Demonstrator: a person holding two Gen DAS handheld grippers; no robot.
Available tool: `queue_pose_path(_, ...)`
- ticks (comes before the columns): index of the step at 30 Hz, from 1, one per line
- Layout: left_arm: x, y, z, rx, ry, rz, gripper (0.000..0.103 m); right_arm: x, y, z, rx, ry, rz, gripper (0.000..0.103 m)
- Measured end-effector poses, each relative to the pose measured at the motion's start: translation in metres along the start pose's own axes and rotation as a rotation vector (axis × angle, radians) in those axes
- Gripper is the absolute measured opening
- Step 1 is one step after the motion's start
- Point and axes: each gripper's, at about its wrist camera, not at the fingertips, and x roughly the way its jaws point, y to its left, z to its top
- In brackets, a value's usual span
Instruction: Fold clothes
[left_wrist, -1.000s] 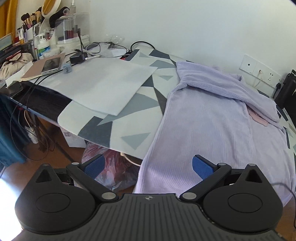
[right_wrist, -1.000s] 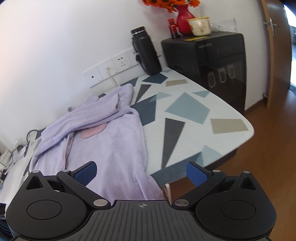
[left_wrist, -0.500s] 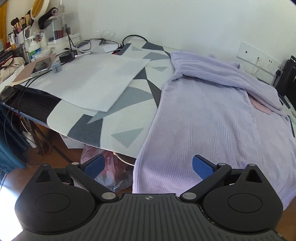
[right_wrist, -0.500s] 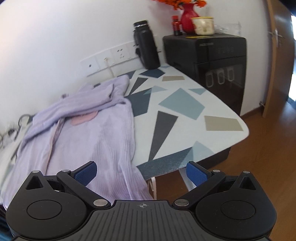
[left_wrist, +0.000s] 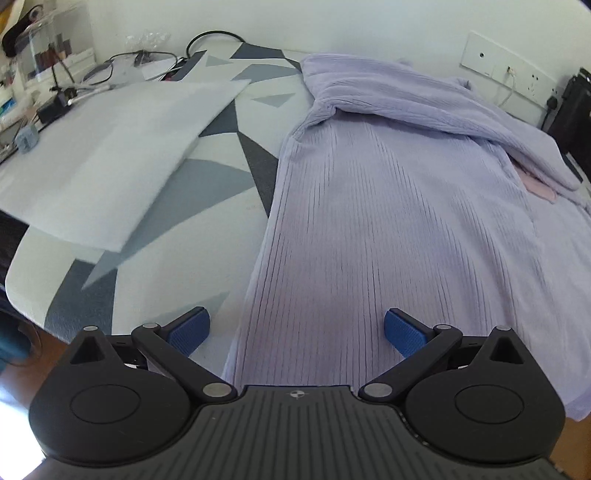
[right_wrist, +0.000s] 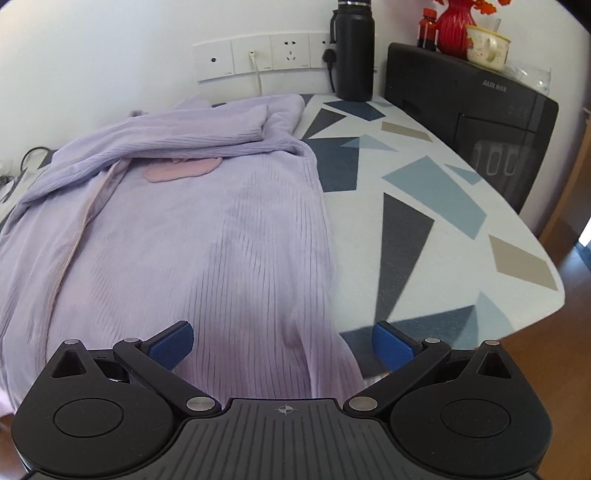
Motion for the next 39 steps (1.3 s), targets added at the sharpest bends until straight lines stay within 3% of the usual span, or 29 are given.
queue_pose_path(3,0.006,-0.005,0.006,0.048,-0.003,0.005,0.103,0.008,0.004,0.003,0.002,0.001,-0.021,0.102)
queue_pose_path(12,0.011,-0.008,0.009,0.043,-0.048,0.014,0.103,0.032,0.017,0.012,0.010,0.005,-0.083,0.102)
queue_pose_path(18,0.006,-0.008,-0.002,0.028,-0.096,0.020,0.103,0.030,0.014,0.003,0.006,-0.047,-0.084,0.102)
queue_pose_path(26,0.008,-0.007,0.001,0.053,-0.083,0.008,0.103,0.029,0.011,-0.003,0.018,-0.097,-0.097,0.102)
queue_pose_path(32,0.007,-0.009,-0.002,0.009,-0.094,0.034,0.103,0.028,0.008,-0.005,0.018,-0.108,-0.094,0.102)
queue_pose_path(35,0.007,-0.008,0.003,0.021,-0.066,0.030,0.103,0.028,0.006,-0.004,0.015,-0.099,-0.088,0.102)
queue_pose_path(39,0.010,0.000,0.015,0.080,-0.002,-0.029,0.103,0.028,0.006,-0.002,0.007,-0.081,-0.081,0.102)
